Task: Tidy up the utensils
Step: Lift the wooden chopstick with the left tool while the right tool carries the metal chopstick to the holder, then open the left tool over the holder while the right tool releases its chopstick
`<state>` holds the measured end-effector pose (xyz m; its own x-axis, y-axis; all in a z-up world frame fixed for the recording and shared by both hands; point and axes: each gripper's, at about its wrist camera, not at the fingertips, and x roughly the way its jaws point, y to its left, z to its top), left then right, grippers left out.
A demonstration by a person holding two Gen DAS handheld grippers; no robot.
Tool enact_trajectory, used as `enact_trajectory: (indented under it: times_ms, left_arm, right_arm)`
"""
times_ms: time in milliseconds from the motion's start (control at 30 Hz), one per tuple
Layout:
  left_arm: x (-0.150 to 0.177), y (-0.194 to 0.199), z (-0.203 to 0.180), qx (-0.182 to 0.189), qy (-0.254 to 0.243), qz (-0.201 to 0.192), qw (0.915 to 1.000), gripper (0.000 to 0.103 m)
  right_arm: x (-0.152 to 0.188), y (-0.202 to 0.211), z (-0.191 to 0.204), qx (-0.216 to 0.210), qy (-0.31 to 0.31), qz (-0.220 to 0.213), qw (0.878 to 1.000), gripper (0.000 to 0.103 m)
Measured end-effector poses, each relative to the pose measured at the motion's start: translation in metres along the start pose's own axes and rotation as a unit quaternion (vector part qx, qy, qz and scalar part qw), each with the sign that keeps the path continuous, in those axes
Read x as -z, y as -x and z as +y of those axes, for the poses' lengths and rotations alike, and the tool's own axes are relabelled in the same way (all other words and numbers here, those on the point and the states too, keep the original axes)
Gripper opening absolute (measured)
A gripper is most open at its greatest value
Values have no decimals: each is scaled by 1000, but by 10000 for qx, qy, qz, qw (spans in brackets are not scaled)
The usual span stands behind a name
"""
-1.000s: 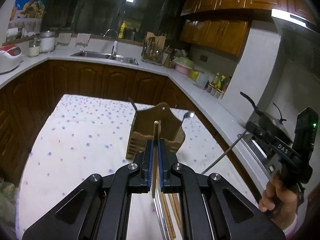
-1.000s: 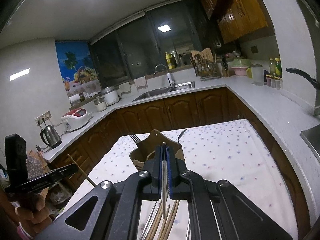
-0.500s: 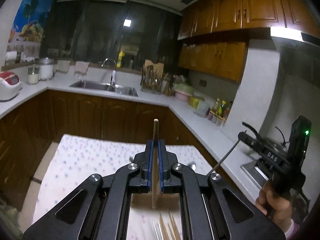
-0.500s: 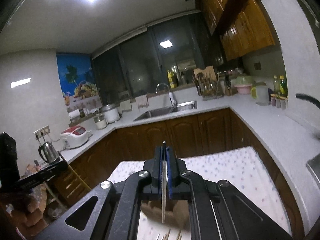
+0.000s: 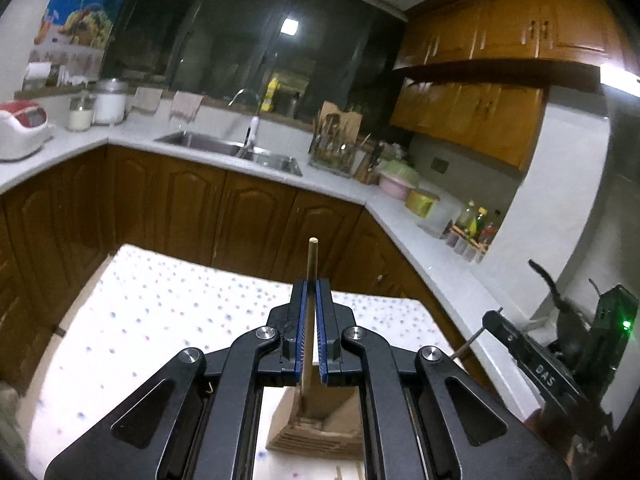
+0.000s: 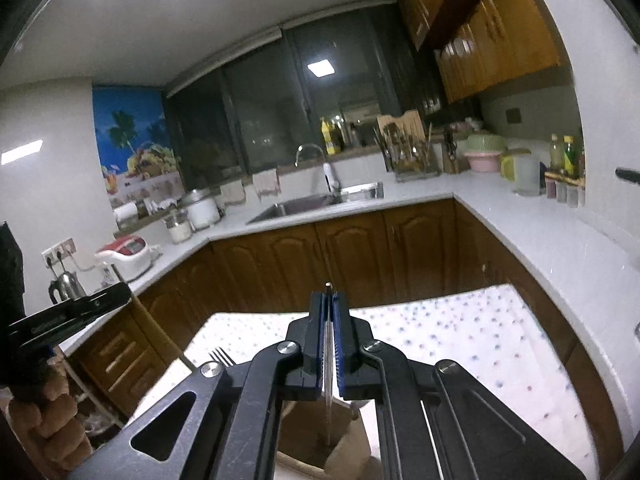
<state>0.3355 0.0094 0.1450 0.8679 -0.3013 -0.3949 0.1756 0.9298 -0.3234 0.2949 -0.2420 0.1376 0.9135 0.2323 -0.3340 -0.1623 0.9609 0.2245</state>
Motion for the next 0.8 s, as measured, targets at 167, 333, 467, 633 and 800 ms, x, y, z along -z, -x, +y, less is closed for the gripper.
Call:
enact_trajectory:
  times_ms: [167,333,467,633,800]
  left_arm:
    - [22,-26,1,-76,26,289,9996,4]
    - [34,-38,3,-142,13,452,9989,4]
    - [33,-37,3,-153,32,465,9988,4]
    - [32,-38,4,-196,-26,473,9987,4]
    - [30,-34,3,-98,-53,547,9984,7]
  right_arm:
    - [19,-19,-4,48,-32,240,9997,4]
    - [29,-25,-5,111,-12,300,9995,4]
    - [27,-25,-7,112,-54,326,9994,4]
    - [26,-24,-6,116,-58,331,9994,4]
    - [26,-25,-10,53,-141,367,9992,10]
